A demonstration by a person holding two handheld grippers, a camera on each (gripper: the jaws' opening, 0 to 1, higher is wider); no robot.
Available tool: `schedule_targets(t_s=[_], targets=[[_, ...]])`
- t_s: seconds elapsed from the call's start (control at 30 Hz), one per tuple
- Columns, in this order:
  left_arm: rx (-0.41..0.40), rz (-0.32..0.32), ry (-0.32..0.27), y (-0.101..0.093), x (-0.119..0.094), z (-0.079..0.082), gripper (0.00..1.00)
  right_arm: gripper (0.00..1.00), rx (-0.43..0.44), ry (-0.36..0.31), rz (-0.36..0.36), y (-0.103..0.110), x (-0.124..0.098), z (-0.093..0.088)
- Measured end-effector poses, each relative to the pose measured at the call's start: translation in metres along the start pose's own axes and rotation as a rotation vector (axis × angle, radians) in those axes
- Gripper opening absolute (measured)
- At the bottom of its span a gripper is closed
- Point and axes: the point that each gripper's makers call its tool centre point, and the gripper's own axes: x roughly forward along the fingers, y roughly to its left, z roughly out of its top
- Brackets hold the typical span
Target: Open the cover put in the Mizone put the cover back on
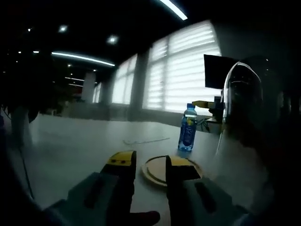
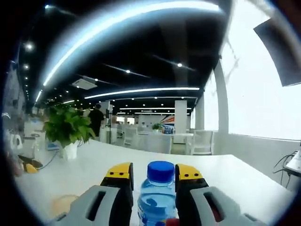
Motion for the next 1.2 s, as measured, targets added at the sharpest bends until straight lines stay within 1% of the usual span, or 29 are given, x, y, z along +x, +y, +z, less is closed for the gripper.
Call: schedule_targets(t_s=[0.07, 0.13, 0.23, 0.3, 0.33, 0.37, 0.47, 0.53, 0.63, 0.73, 0.8, 0.87, 0.9, 0.97, 1.03, 1.1, 1.2], targets=[[0.002, -0.016, -0.018, -0.003, -0.001, 0.004, 0.19, 0.33, -0.022, 0.031, -0.017, 0.000, 0.009, -0.001], [0.042, -0.010, -0.013, -0.003, -0.001, 0.004, 0.20, 0.33, -0.035, 0.050, -0.034, -0.003, 0.014, -0.002], [0.058, -0.006, -0.005, -0.003, -0.001, 0.003, 0.20, 0.33, -0.051, 0.043, -0.043, -0.006, 0.019, 0.000], [0.057, -0.007, -0.006, -0.003, -0.001, 0.003, 0.20, 0.33, -0.045, 0.046, -0.054, -0.010, 0.022, 0.001], [0.058, -0.006, -0.002, -0.003, -0.001, 0.001, 0.20, 0.33, -0.024, 0.047, -0.056, -0.010, 0.023, 0.000], [0.057, -0.006, -0.002, -0.003, 0.000, 0.001, 0.20, 0.33, 0.003, 0.042, -0.058, -0.011, 0.024, 0.000], [0.007, -0.008, -0.024, -0.003, -0.001, 0.005, 0.20, 0.33, 0.015, 0.049, -0.060, -0.011, 0.025, -0.003], [0.006, -0.007, -0.030, -0.003, -0.001, 0.006, 0.20, 0.33, 0.014, 0.061, -0.058, -0.012, 0.025, -0.008], [0.024, 0.011, -0.010, 0.002, -0.001, 0.003, 0.20, 0.33, 0.019, 0.080, -0.072, -0.018, 0.026, -0.016], [0.029, 0.018, 0.002, 0.003, 0.000, 0.000, 0.20, 0.31, 0.042, 0.077, -0.065, -0.020, 0.027, -0.017], [-0.006, 0.022, -0.024, 0.003, 0.002, 0.002, 0.19, 0.28, 0.059, 0.079, -0.056, -0.018, 0.028, -0.018], [-0.023, 0.020, -0.017, 0.005, 0.002, 0.001, 0.18, 0.28, 0.066, 0.078, -0.054, -0.017, 0.029, -0.019], [-0.018, 0.024, -0.009, 0.005, 0.002, -0.001, 0.18, 0.27, 0.061, 0.078, -0.054, -0.016, 0.029, -0.020], [0.034, 0.019, 0.014, 0.004, 0.002, -0.004, 0.18, 0.27, 0.051, 0.076, -0.062, -0.016, 0.029, -0.021], [0.044, 0.012, 0.015, 0.000, 0.002, -0.004, 0.18, 0.25, 0.052, 0.071, -0.055, -0.014, 0.029, -0.022], [0.056, -0.003, 0.014, -0.004, 0.003, -0.004, 0.19, 0.25, 0.060, 0.069, -0.058, -0.014, 0.031, -0.023], [0.078, -0.014, 0.029, -0.008, 0.004, -0.008, 0.19, 0.25, 0.073, 0.070, -0.064, -0.017, 0.035, -0.023]])
